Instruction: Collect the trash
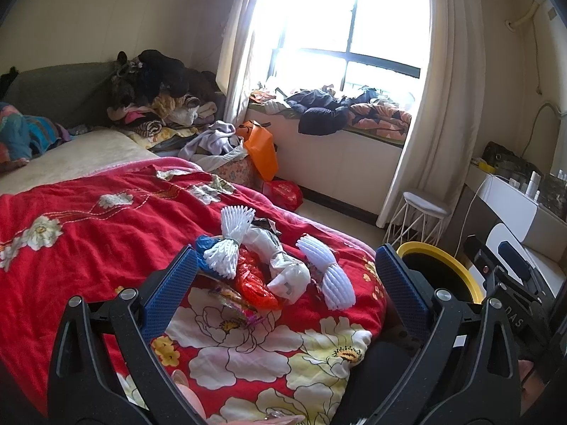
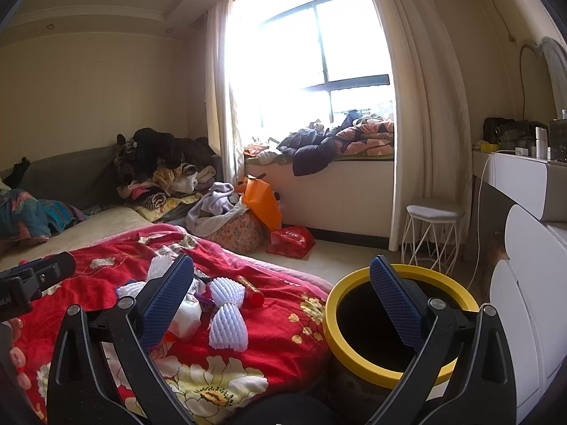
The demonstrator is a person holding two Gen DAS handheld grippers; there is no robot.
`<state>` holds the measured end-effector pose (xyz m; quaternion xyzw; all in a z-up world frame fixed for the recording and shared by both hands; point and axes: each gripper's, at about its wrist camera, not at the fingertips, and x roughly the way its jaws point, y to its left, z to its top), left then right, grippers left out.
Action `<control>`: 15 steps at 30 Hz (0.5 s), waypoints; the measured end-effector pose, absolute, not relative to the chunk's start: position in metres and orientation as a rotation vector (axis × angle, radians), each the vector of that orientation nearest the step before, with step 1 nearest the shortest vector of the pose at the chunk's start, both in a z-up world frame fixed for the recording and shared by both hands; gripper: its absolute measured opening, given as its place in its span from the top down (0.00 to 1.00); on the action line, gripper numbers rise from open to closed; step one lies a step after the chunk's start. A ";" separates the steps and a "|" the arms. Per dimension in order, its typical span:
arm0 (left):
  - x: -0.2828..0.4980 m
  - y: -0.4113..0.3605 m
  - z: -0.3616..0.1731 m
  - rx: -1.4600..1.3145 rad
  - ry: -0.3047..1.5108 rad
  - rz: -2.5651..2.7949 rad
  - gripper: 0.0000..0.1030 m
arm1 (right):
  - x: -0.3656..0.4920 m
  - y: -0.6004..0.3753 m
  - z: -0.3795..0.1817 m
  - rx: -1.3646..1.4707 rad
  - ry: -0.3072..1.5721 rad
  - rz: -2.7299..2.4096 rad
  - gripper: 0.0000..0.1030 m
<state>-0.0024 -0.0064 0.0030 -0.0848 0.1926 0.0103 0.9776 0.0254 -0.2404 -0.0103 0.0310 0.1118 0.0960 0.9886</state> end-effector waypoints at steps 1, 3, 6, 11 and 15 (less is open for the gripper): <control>-0.002 -0.006 0.002 -0.170 0.391 0.018 0.10 | 0.025 -0.241 -0.010 0.065 0.229 0.191 0.06; -0.001 -0.007 0.001 -0.165 0.391 0.019 0.10 | 0.028 -0.241 -0.014 0.067 0.234 0.190 0.06; 0.002 -0.005 -0.003 -0.175 0.398 0.009 0.10 | 0.031 -0.243 -0.016 0.072 0.248 0.191 0.06; 0.013 0.000 -0.012 -0.190 0.442 -0.016 0.10 | 0.038 -0.241 -0.021 0.066 0.268 0.199 0.06; 0.022 0.002 -0.014 -0.190 0.454 -0.012 0.10 | 0.045 -0.237 -0.022 0.055 0.276 0.214 0.06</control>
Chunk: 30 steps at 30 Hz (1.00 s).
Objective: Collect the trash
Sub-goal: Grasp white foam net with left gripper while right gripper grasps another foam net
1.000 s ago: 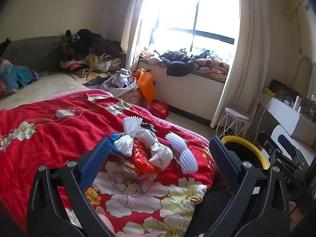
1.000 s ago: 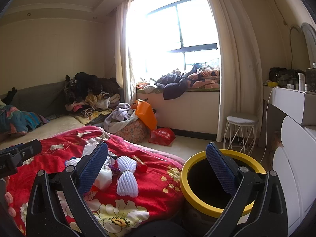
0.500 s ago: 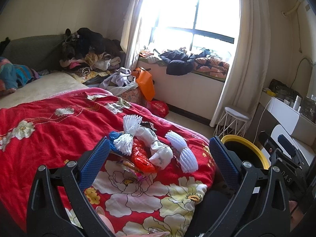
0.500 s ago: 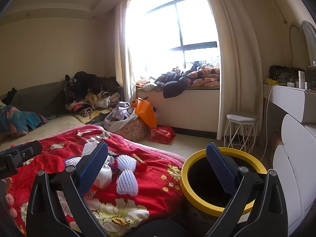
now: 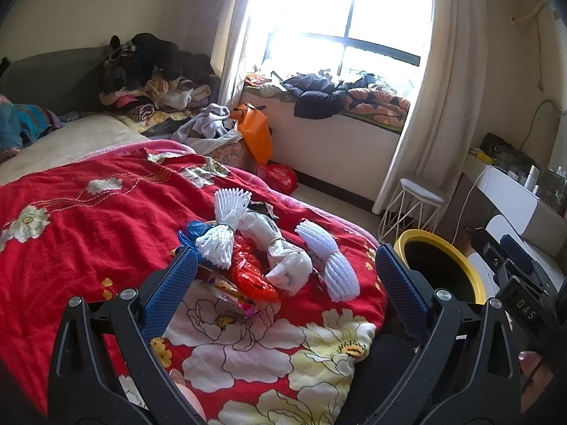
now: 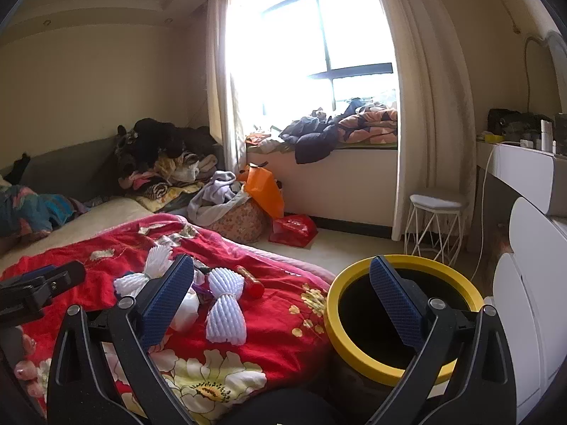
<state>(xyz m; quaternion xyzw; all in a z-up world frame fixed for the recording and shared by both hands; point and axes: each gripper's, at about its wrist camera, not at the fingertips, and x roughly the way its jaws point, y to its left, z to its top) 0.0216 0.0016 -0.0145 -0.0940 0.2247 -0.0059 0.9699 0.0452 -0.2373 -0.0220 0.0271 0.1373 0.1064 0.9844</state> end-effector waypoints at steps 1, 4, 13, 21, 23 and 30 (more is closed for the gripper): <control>0.024 0.002 -0.014 -0.190 0.454 -0.008 0.10 | 0.048 -0.236 -0.022 0.052 0.278 0.220 0.06; 0.031 0.006 -0.013 -0.192 0.453 0.003 0.10 | 0.057 -0.230 -0.021 0.047 0.287 0.239 0.06; 0.051 0.037 -0.007 -0.212 0.455 0.089 0.10 | 0.084 -0.205 -0.014 0.043 0.306 0.315 0.06; 0.059 0.076 -0.008 -0.244 0.466 0.160 0.10 | 0.108 -0.172 -0.016 0.042 0.359 0.395 0.06; 0.061 0.086 -0.010 -0.254 0.474 0.166 0.10 | 0.115 -0.163 -0.018 0.035 0.375 0.411 0.06; 0.079 0.100 -0.025 -0.265 0.548 0.131 0.10 | 0.156 -0.148 -0.042 0.021 0.516 0.413 0.06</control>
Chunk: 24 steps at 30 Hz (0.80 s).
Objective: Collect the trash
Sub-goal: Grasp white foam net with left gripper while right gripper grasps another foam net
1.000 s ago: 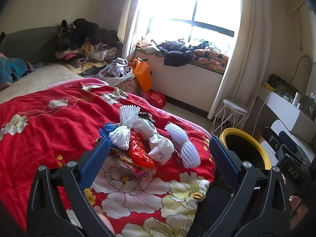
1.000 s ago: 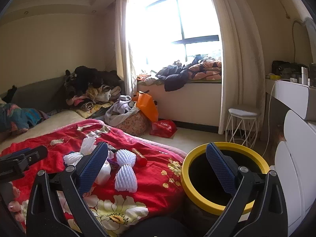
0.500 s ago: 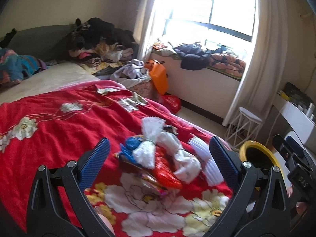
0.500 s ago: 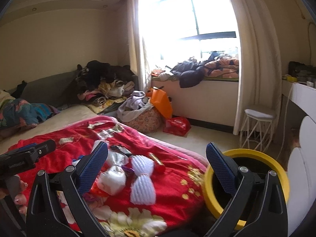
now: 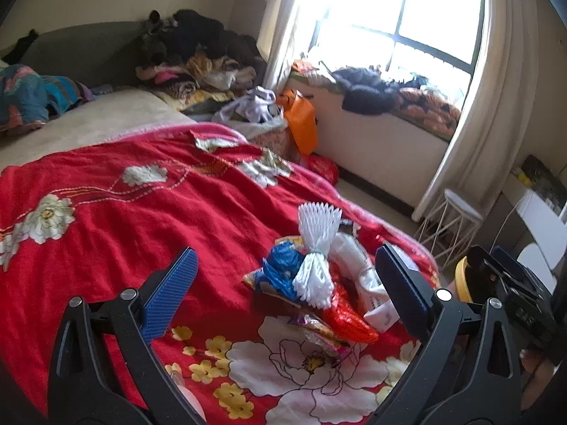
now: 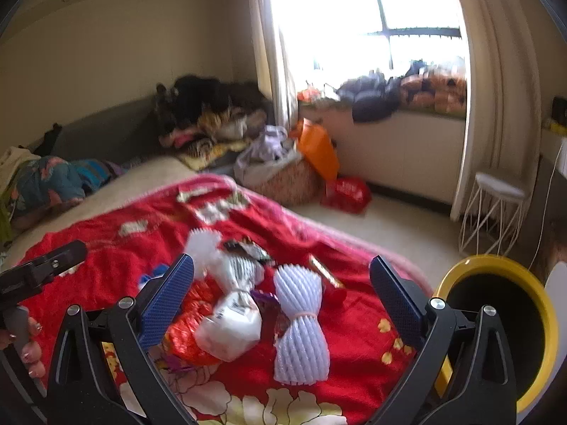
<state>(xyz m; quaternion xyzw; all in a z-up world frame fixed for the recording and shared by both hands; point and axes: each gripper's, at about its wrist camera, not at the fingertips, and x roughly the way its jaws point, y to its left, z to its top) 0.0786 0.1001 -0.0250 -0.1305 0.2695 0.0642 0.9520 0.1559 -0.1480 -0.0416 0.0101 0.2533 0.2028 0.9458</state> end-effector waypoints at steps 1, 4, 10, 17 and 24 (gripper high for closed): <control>0.083 0.099 -0.028 -0.259 0.569 0.131 0.10 | 0.160 -0.147 -0.045 0.019 0.533 0.410 0.06; 0.094 0.093 -0.038 -0.247 0.615 0.102 0.12 | 0.171 -0.150 -0.059 0.012 0.586 0.400 0.06; 0.113 0.076 -0.055 -0.211 0.686 0.047 0.33 | 0.187 -0.148 -0.087 -0.004 0.689 0.413 0.19; 0.128 0.071 -0.065 -0.191 0.736 0.040 0.46 | 0.201 -0.145 -0.111 0.022 0.817 0.453 0.38; 0.136 0.069 -0.078 -0.177 0.801 0.057 0.64 | 0.199 -0.148 -0.120 0.059 0.858 0.495 0.72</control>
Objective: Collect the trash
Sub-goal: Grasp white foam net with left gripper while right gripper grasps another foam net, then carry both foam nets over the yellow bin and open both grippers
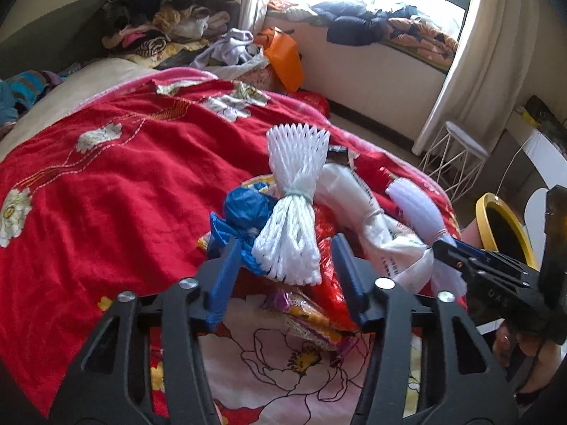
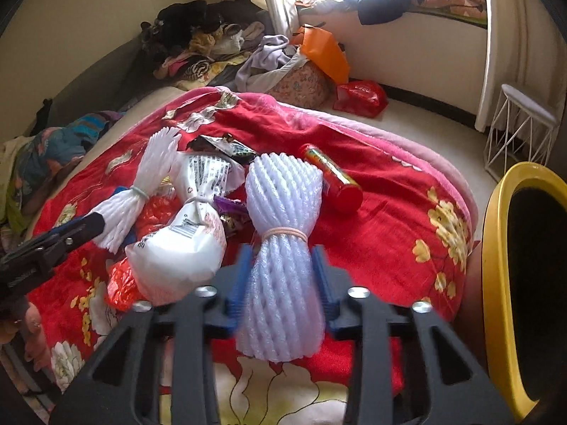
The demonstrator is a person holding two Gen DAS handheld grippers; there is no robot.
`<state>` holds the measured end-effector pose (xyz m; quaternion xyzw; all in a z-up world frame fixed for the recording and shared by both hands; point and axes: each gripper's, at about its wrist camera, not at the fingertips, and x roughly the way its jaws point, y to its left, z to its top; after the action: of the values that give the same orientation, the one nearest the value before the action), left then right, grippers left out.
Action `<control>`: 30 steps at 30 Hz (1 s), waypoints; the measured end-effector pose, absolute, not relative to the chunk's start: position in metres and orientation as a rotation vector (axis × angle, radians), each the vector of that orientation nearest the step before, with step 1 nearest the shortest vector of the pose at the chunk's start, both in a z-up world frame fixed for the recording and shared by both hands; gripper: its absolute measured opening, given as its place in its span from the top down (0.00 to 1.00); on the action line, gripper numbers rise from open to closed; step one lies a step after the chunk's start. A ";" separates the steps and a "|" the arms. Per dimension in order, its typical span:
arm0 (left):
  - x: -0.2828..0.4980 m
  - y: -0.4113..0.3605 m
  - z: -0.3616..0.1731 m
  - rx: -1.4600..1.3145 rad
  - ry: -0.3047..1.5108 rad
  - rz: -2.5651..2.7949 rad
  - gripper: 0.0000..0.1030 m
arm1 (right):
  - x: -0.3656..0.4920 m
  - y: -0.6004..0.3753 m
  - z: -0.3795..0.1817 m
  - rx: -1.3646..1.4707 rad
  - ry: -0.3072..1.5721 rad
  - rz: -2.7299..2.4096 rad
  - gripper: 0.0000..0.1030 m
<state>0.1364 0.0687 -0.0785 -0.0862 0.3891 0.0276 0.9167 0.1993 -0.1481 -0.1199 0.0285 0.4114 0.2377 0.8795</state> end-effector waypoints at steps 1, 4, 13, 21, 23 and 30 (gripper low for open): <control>0.137 0.069 -0.080 -0.176 0.807 0.057 0.69 | 0.197 -0.150 -0.119 0.066 0.856 0.504 0.73; 0.137 0.068 -0.083 -0.176 0.813 0.059 0.82 | 0.193 -0.156 -0.115 0.079 0.846 0.519 0.74; 0.125 0.072 -0.061 -0.216 0.722 0.033 0.89 | 0.184 -0.178 -0.094 0.141 0.795 0.522 0.74; 0.115 0.060 -0.031 -0.220 0.659 -0.021 0.89 | 0.174 -0.192 -0.072 0.154 0.722 0.507 0.74; 0.113 0.053 -0.024 -0.214 0.646 -0.041 0.89 | 0.173 -0.197 -0.068 0.158 0.709 0.500 0.74; 0.110 0.025 -0.011 -0.180 0.627 -0.110 0.89 | 0.170 -0.218 -0.057 0.184 0.673 0.461 0.74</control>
<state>0.1095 0.0252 -0.0114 -0.0883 0.3076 -0.0538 0.9459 0.1700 -0.2180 -0.0568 0.0895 0.3268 0.2240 0.9138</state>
